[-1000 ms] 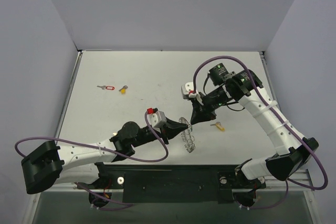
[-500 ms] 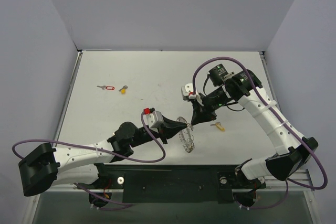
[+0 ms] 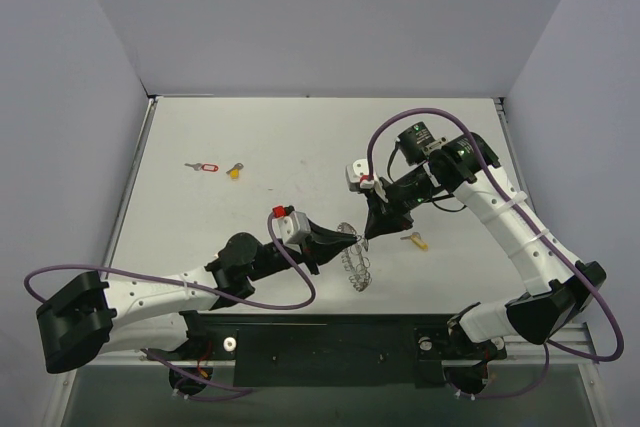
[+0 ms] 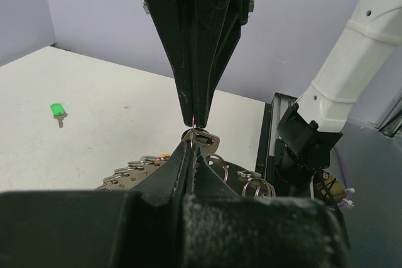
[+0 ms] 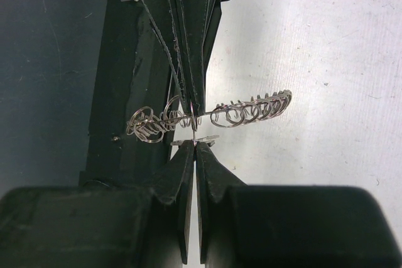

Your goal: Put the keys on the keyring

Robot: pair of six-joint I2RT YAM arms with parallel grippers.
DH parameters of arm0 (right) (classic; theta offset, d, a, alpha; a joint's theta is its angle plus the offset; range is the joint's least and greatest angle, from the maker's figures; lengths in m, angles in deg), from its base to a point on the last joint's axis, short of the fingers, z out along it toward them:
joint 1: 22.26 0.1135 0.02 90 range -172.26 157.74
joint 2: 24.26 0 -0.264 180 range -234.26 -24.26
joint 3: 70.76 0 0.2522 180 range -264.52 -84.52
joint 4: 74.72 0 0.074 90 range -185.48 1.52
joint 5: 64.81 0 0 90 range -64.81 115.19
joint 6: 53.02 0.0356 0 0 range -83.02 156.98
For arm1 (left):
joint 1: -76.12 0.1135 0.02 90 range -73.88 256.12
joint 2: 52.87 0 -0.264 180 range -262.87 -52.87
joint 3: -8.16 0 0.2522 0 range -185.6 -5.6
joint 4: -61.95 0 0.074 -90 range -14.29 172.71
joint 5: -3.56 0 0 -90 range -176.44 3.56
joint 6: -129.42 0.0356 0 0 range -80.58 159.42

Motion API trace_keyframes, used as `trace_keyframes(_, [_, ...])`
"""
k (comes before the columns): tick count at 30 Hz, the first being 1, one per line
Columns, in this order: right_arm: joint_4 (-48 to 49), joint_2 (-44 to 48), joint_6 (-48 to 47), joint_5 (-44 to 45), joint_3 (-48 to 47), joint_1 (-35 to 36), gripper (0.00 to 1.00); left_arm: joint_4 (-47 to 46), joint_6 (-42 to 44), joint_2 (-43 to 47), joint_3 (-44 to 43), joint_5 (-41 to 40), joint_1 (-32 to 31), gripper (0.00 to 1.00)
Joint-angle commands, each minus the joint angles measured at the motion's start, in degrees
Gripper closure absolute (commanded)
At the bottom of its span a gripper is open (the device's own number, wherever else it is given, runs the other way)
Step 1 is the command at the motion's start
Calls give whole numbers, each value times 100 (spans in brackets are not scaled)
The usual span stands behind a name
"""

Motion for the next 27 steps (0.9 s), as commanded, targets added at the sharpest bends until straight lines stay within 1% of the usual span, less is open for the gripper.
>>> trace_keyframes(1, [-69,-50,71,-377,25,-30,100,-677,-117,-4,-63,92,16,100])
trace_keyframes(11, [10,-50,185,-518,25,-65,100,-835,-196,-83,-45,74,16,100])
trace_keyframes(27, [19,-41,229,-676,16,-100,100,-791,-214,-189,-72,66,8,100])
